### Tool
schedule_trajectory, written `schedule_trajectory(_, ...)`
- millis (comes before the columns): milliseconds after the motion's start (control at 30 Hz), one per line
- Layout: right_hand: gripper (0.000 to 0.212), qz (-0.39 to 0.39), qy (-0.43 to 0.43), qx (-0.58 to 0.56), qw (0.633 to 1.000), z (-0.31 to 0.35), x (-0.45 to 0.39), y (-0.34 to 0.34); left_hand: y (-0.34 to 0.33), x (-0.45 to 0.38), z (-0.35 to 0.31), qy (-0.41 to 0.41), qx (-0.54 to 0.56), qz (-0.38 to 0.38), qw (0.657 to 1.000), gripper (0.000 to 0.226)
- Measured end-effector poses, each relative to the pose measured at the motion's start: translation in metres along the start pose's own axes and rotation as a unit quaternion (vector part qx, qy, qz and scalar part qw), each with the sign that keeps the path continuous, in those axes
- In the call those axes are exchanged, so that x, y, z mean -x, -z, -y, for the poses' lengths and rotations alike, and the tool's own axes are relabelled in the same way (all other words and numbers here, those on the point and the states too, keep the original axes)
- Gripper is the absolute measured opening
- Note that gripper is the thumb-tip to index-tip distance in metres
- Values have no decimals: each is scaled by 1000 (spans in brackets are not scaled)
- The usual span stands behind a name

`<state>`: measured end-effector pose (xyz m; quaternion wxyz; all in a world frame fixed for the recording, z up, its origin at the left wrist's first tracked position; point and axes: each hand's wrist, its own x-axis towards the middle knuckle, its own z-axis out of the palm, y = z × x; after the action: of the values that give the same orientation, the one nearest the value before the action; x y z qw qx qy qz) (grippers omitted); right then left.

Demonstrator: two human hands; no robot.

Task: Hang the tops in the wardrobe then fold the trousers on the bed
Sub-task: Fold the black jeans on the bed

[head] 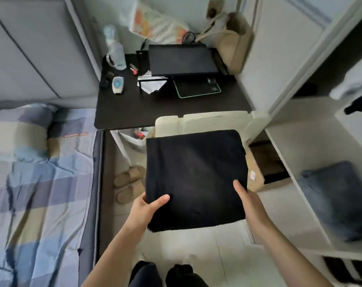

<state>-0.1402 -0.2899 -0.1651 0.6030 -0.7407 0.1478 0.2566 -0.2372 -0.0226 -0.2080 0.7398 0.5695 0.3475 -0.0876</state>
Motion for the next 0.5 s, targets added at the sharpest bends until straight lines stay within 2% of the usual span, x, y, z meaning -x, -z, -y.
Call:
schedule_trajectory(67, 53, -53, -24, -27, 998, -9, 6, 43, -43, -7, -8, 4, -37, 41, 998, 75)
schedule_trajectory(167, 48, -124, -45, -75, 988, -21, 20, 90, -96, -18, -16, 9, -89, 113, 990, 74)
schedule_trajectory(300, 49, -232, -84, -131, 960, -46, 27, 144, -172, -45, -27, 33, -185, 202, 961, 66)
schedule_trajectory(400, 42, -269, -99, -188, 939, -57, 28, 164, -219, -68, -32, 51, -237, 237, 941, 51)
schedule_trajectory(500, 51, -315, -99, -241, 913, -60, 21, 182, -269, -92, -38, 66, -264, 263, 925, 41)
